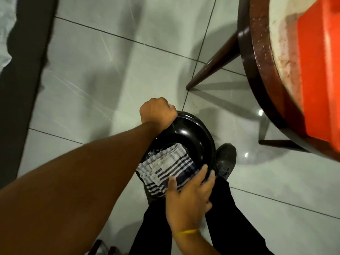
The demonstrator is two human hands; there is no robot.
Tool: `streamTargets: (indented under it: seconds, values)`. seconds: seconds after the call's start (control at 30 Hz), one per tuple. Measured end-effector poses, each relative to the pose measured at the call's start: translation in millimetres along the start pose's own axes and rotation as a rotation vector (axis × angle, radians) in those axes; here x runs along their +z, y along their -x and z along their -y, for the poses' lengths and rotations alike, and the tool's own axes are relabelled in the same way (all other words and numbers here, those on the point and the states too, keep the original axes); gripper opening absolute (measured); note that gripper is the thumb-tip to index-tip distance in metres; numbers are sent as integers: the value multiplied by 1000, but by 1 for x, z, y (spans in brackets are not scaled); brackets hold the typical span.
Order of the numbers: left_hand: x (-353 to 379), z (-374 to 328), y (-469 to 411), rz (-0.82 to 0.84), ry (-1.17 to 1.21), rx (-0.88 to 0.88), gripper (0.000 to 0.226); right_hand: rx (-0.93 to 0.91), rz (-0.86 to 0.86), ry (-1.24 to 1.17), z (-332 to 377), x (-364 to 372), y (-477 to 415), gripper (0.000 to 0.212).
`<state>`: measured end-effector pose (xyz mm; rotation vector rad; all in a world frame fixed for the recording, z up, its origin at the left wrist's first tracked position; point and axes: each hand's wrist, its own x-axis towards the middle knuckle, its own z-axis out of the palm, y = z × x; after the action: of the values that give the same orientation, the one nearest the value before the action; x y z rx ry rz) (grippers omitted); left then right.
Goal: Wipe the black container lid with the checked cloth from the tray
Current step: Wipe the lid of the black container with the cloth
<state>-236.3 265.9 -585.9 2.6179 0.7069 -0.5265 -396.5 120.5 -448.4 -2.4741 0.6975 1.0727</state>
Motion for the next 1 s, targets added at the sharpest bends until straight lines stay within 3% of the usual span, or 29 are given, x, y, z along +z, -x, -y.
streamTargets:
  seconds: [0.07, 0.17, 0.23, 0.3, 0.37, 0.43, 0.6, 0.8, 0.9, 1.0]
  values:
    - [-1, 0, 0, -1, 11, -7, 34, -652, -80, 294, -26, -19, -10, 83]
    - [0, 1, -2, 26, 4, -11, 34, -1509, 285, 736, -27, -31, -60, 73]
    - [0, 1, -5, 73, -3, -12, 33, -1912, 442, 1087, -10, -28, -98, 81]
    - [0, 3, -8, 118, -5, -9, 31, -2203, 457, 1382, 15, -21, -132, 84]
    - [-2, 4, -10, 160, 4, -14, 31, -2373, 508, 1419, 34, -14, -158, 76]
    - [-3, 3, -9, 192, 21, -27, 28, -2435, 574, 1278, 38, -4, -170, 73]
    - [-6, -3, -10, 246, -6, 1, 25, -2337, 471, 1092, 25, 27, -156, 75]
    - [-8, -5, -13, 244, 24, 0, 23, -1872, 68, 564, 20, 49, -130, 72]
    - [-10, -1, -14, 245, 85, -42, 23, -1465, -122, 496, 25, 52, -118, 66]
    - [-11, -1, -14, 243, 84, -37, 23, -1329, -199, 497, 30, 57, -108, 65]
